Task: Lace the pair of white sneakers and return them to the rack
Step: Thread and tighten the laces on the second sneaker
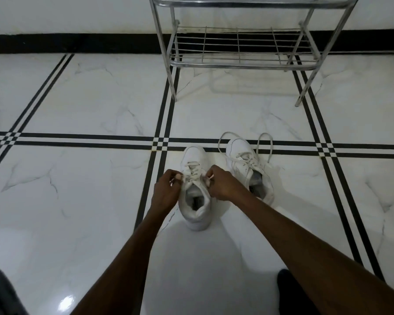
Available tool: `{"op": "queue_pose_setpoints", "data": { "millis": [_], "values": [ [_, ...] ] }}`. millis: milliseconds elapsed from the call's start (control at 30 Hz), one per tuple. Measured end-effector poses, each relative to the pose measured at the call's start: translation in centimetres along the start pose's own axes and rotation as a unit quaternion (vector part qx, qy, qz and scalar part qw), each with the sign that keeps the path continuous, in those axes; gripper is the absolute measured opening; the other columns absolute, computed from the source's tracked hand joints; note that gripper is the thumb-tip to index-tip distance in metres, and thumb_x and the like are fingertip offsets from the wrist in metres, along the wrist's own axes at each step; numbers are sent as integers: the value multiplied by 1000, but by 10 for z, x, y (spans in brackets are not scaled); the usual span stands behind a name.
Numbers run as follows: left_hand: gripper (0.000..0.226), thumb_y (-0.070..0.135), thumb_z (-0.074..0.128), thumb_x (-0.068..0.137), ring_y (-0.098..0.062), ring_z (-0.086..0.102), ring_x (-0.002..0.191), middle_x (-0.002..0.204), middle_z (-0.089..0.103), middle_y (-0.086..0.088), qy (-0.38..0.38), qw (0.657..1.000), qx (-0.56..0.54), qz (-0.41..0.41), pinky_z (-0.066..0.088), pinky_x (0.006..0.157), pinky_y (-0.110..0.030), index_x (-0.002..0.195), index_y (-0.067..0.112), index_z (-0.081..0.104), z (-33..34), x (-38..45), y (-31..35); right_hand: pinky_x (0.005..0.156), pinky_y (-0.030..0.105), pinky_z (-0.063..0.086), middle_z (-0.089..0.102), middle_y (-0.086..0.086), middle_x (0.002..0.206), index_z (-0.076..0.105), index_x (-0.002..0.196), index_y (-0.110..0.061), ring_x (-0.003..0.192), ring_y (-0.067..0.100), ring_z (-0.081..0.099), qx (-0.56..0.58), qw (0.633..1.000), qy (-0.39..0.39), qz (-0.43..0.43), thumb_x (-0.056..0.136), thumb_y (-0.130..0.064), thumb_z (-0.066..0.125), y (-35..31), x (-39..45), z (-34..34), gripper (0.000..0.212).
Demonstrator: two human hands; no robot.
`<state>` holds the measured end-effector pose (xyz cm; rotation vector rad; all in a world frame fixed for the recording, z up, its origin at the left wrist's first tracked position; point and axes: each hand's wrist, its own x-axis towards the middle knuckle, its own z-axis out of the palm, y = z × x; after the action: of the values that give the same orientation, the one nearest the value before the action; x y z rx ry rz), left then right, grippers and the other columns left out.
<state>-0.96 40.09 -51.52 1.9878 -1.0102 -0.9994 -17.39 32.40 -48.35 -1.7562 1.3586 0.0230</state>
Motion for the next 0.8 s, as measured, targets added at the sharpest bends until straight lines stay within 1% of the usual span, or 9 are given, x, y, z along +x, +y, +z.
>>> {"op": "queue_pose_setpoints", "data": {
  "millis": [100,200,300,433,467,533,633,700,800],
  "values": [
    [32,32,44,102,-24,65,108,117,70,-6,20,1000,-9,-16,54,97,-47,119,16,65,-17,4,1,93,46,55,65,14,124,53,119,-12,108,33,66,81,997,-7,6,87,-7,63,-9,5,11,34],
    [37,36,40,103,-26,65,109,118,70,-7,40,999,-13,-18,53,98,-50,124,18,64,-33,10,-1,96,46,54,63,13,128,56,123,-11,110,32,65,90,996,5,-1,88,-1,56,-16,6,14,36],
    [31,30,44,104,-29,65,109,117,71,-10,78,996,32,14,53,95,-45,122,14,63,-35,11,10,84,32,52,66,10,123,58,121,-10,110,29,64,82,995,46,-23,88,2,53,-16,4,0,35],
    [20,21,53,95,-29,65,100,105,72,-7,175,967,113,148,52,88,-47,108,14,67,-17,6,44,59,22,49,73,13,93,64,90,-16,91,31,73,142,983,107,-44,86,-2,64,-2,1,-40,14],
    [17,19,54,94,-26,66,93,98,72,-5,169,966,101,168,54,84,-46,102,14,68,-7,5,54,54,19,49,74,13,90,65,88,-14,85,29,74,149,979,129,-45,86,-4,68,5,-1,-53,10],
    [16,16,54,94,-20,68,80,88,73,-2,98,981,59,157,56,75,-42,95,14,70,19,0,76,64,22,55,75,11,87,70,87,-9,80,22,72,114,972,203,-37,85,-11,71,23,-10,-80,3],
    [24,28,59,97,-14,68,82,96,78,-4,-38,991,62,109,50,71,-25,103,13,76,65,-6,97,72,25,46,75,10,86,72,85,-6,85,24,70,44,948,316,16,88,-19,66,58,-22,-105,15],
    [33,38,60,97,-15,69,96,107,77,-3,-93,992,39,78,51,80,-24,111,13,76,92,-8,104,69,25,40,74,14,87,72,84,-3,88,30,69,32,955,286,73,91,-28,62,77,-24,-106,28],
    [33,36,65,93,-21,71,98,103,76,-5,-76,995,14,59,54,86,-31,108,9,76,120,-8,112,76,31,47,73,14,99,73,98,-6,96,30,68,67,979,149,122,95,-46,55,94,-24,-95,44]
  ]
}}
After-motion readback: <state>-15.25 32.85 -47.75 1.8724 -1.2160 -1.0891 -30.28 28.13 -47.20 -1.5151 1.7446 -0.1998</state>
